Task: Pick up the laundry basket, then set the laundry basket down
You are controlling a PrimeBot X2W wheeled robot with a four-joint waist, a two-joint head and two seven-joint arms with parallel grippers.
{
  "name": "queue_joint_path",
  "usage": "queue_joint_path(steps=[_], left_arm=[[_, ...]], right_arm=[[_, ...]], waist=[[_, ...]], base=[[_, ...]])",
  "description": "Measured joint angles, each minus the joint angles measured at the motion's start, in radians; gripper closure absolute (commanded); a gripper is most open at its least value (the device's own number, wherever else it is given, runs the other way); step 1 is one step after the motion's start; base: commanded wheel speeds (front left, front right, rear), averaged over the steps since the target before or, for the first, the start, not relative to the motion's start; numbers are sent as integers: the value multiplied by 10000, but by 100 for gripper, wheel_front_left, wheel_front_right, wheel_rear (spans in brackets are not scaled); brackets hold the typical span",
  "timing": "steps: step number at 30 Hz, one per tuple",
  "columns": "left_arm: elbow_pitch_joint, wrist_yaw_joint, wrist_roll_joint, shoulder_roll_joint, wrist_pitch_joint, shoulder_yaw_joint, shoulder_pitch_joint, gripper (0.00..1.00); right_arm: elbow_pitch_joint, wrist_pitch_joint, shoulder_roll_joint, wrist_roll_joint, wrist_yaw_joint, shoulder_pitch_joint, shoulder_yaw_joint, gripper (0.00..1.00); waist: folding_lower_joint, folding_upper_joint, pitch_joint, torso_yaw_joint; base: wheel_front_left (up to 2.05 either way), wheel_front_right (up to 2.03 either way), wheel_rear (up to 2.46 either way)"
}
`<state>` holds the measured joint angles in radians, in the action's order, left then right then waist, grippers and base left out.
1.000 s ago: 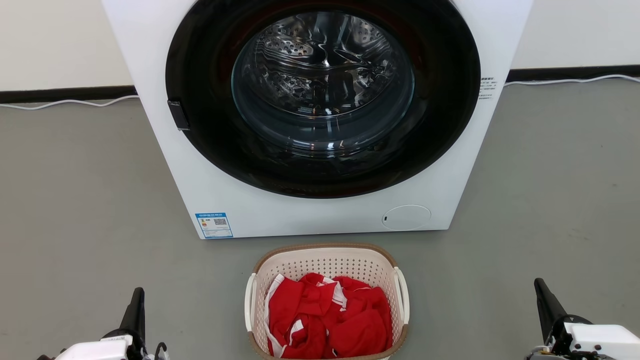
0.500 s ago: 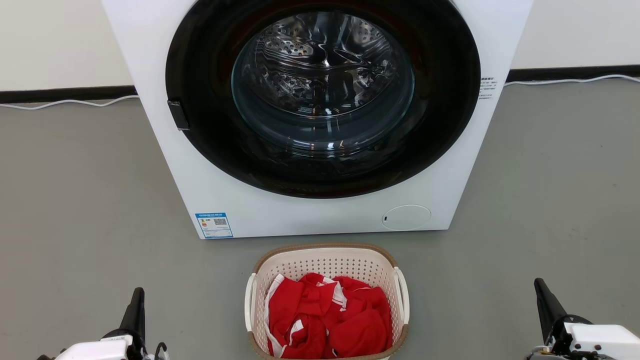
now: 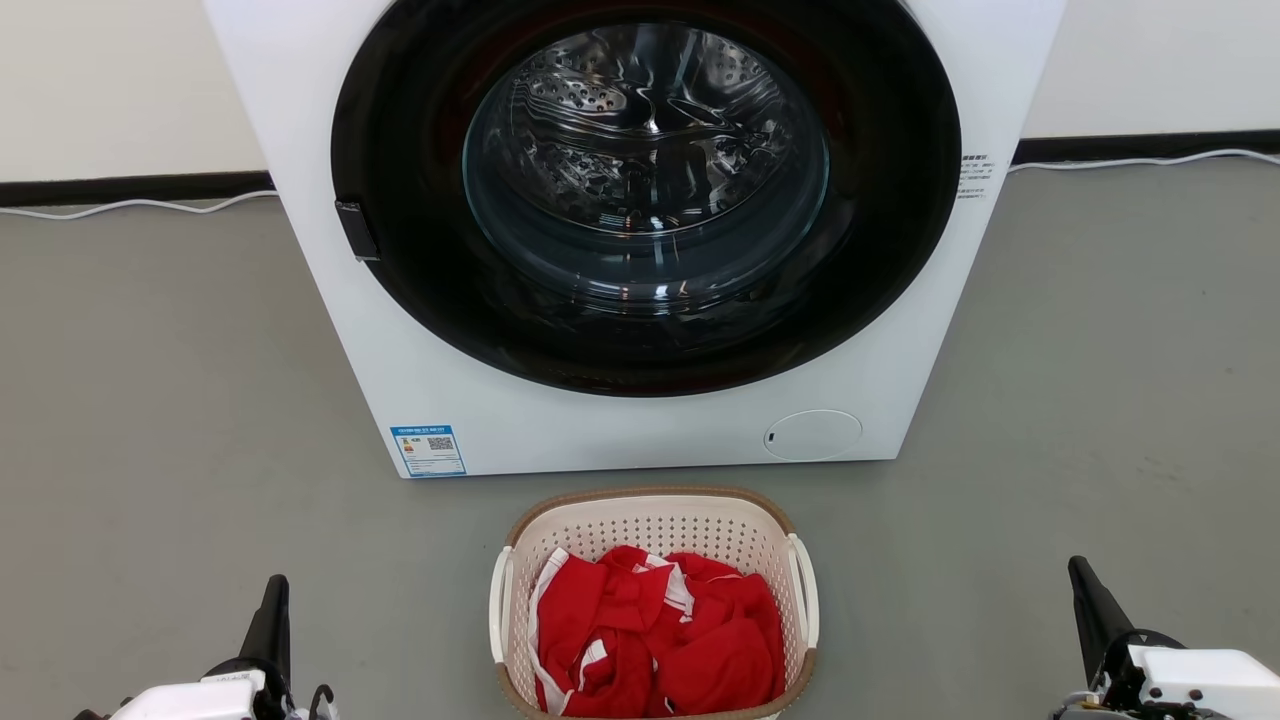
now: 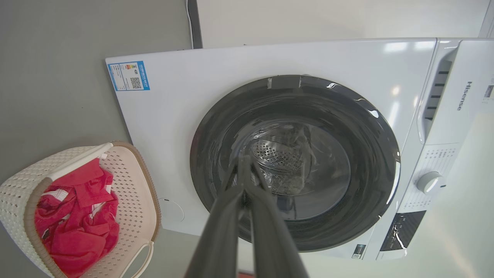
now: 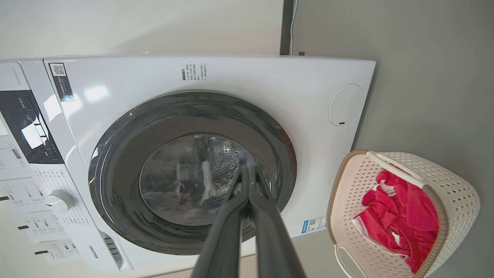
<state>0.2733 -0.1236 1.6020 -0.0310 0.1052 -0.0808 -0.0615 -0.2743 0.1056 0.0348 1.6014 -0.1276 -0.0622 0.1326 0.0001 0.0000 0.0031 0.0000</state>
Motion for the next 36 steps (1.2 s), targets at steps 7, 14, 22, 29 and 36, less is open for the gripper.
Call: queue_joint_path(steps=[7, 14, 22, 29, 36], left_arm=[[0, 0, 0, 0, 0, 0, 0, 100], [0, 0, 0, 0, 0, 0, 0, 100], [0, 0, 0, 0, 0, 0, 0, 100], [0, 0, 0, 0, 0, 0, 0, 100], [0, 0, 0, 0, 0, 0, 0, 100]], right_arm=[[0, 0, 0, 0, 0, 0, 0, 100], [0, 0, 0, 0, 0, 0, 0, 100], [0, 0, 0, 0, 0, 0, 0, 100], [0, 0, 0, 0, 0, 0, 0, 100], [0, 0, 0, 0, 0, 0, 0, 100]], waist=[[0, 0, 0, 0], [0, 0, 0, 0], [0, 0, 0, 0], [0, 0, 0, 0], [0, 0, 0, 0]], base=[[0, 0, 0], [0, 0, 0], [0, 0, 0], [0, 0, 0], [0, 0, 0]])
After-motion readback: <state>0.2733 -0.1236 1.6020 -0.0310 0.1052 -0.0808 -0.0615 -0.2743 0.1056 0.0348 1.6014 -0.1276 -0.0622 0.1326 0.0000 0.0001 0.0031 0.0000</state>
